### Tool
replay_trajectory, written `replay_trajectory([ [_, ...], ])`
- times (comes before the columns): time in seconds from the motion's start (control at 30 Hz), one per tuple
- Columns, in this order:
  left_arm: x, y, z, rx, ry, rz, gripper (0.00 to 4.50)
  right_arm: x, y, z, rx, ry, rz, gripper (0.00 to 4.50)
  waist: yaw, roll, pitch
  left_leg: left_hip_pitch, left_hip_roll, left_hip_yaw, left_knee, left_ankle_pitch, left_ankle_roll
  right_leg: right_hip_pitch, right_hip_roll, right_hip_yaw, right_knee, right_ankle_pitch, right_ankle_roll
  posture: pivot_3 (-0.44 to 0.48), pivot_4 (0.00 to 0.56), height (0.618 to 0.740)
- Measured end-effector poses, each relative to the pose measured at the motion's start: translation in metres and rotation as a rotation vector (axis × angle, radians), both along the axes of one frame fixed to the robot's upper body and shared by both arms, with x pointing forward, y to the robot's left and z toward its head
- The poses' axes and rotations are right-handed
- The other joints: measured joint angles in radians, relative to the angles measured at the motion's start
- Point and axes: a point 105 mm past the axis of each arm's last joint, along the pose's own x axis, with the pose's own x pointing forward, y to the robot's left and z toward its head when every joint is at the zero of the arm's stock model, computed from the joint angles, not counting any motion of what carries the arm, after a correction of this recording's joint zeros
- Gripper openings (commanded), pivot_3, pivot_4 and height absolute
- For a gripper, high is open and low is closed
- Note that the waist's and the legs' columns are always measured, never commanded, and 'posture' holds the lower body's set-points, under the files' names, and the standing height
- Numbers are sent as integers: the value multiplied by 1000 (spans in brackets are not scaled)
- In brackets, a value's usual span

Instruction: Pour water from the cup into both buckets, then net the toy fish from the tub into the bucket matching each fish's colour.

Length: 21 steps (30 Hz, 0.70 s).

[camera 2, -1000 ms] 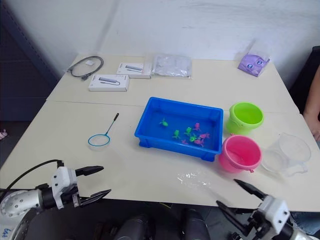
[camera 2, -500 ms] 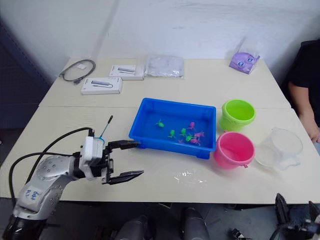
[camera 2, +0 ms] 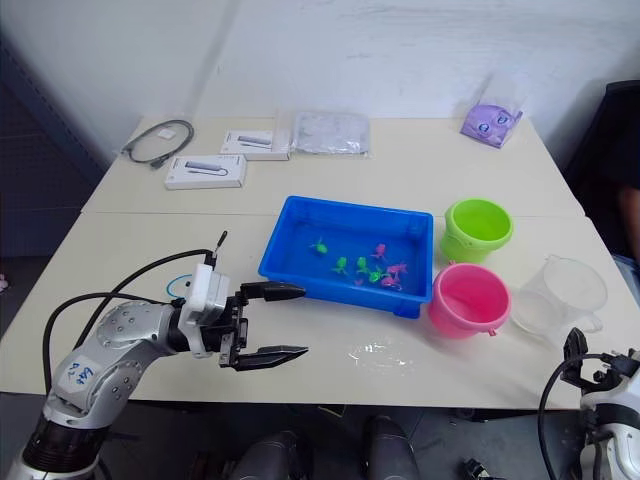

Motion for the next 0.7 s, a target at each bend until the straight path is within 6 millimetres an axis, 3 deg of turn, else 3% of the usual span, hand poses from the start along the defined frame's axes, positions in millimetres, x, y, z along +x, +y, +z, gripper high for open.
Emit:
replay_trajectory([
  [0.5, 4, -7, 11, -41, -44, 19, 4458, 17, -11, -1, 53, -43, -96, 4500, -1, 0, 0, 0, 0, 1, 0, 0, 0, 0, 0, 1, 0, 0, 0, 0, 150, 740],
  [0.7, 11, -8, 15, -54, -60, 39, 4458, 24, -16, -10, 169, -54, -122, 4500, -2, 0, 0, 1, 0, 1, 0, 1, -1, 1, 1, 1, 0, 0, 0, 0, 150, 740],
])
